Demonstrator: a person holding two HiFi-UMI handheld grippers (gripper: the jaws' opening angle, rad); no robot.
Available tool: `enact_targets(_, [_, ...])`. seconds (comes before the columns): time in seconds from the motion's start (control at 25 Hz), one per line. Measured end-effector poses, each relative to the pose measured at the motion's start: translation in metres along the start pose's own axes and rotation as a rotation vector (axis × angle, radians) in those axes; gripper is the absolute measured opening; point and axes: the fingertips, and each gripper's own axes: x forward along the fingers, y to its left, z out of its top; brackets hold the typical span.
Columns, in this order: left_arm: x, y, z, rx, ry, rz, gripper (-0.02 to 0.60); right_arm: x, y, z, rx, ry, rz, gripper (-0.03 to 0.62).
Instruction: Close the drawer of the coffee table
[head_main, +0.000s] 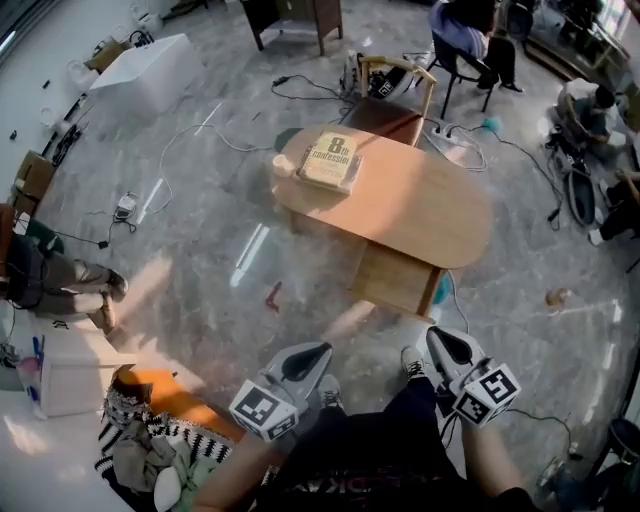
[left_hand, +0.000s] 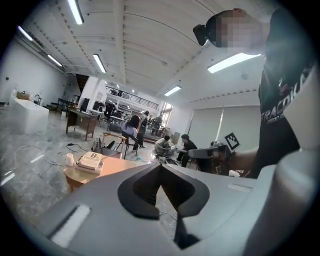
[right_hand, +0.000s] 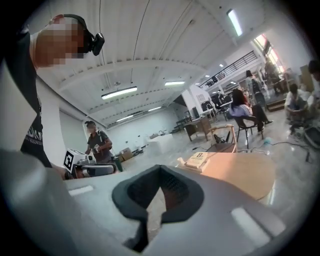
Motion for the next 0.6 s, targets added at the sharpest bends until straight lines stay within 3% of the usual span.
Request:
enact_targets(0.24, [-0.026,0.017,-0.011,0.046,0.034,-0.108,0.006,-0.032,0.036,-0.033,0.036,-0.056,-0.18,-0.002])
enact_targets(0.6, [-0.028,0.015,-0.036,0.102,0.08,-0.155,0.006,-0.087,0.038,-0.06,0.065,-0.123,-0.352,-0.002])
